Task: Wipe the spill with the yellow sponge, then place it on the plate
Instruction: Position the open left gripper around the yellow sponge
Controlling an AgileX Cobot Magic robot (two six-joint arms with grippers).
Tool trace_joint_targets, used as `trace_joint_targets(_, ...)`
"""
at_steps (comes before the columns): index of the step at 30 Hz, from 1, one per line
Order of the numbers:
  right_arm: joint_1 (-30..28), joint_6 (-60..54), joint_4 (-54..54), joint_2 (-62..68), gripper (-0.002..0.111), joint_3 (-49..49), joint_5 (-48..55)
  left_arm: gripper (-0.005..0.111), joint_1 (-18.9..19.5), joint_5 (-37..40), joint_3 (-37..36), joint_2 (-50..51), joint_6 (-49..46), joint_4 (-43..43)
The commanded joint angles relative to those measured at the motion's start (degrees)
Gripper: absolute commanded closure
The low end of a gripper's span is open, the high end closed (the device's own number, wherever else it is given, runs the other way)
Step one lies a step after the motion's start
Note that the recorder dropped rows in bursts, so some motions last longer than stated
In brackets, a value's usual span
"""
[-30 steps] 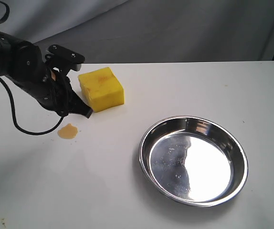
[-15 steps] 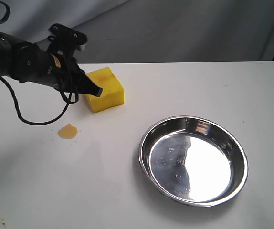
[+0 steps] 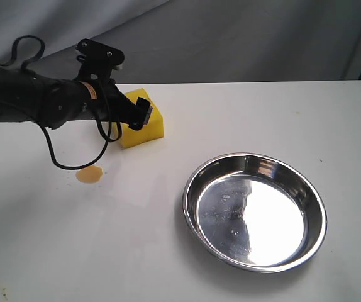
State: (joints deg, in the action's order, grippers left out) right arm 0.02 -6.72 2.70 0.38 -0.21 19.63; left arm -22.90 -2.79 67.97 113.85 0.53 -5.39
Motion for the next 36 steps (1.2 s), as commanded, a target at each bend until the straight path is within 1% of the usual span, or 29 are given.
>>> trace_joint_targets(1, 0.07, -0.19, 0.23, -0.38, 0.108, 0.21, -0.05, 0.008, 0.02, -4.53, 0.37, 2.33, 4.54, 0.59)
trace_joint_targets(7, 0.07, -0.19, 0.23, -0.38, 0.108, 0.21, -0.05, 0.008, 0.02, -9.31, 0.37, 4.31, 4.54, 0.59)
trace_joint_targets(17, 0.07, -0.19, 0.23, -0.38, 0.108, 0.21, -0.05, 0.008, 0.02, -11.46, 0.37, 8.26, 4.89, 0.59)
trace_joint_targets(26, 0.07, -0.19, 0.23, -0.38, 0.108, 0.21, -0.05, 0.008, 0.02, -12.28, 0.37, 9.55, 4.78, 0.33)
trace_joint_targets(36, 0.07, -0.19, 0.23, -0.38, 0.108, 0.21, -0.05, 0.008, 0.02, -9.64, 0.37, 9.55, -4.05, 0.09)
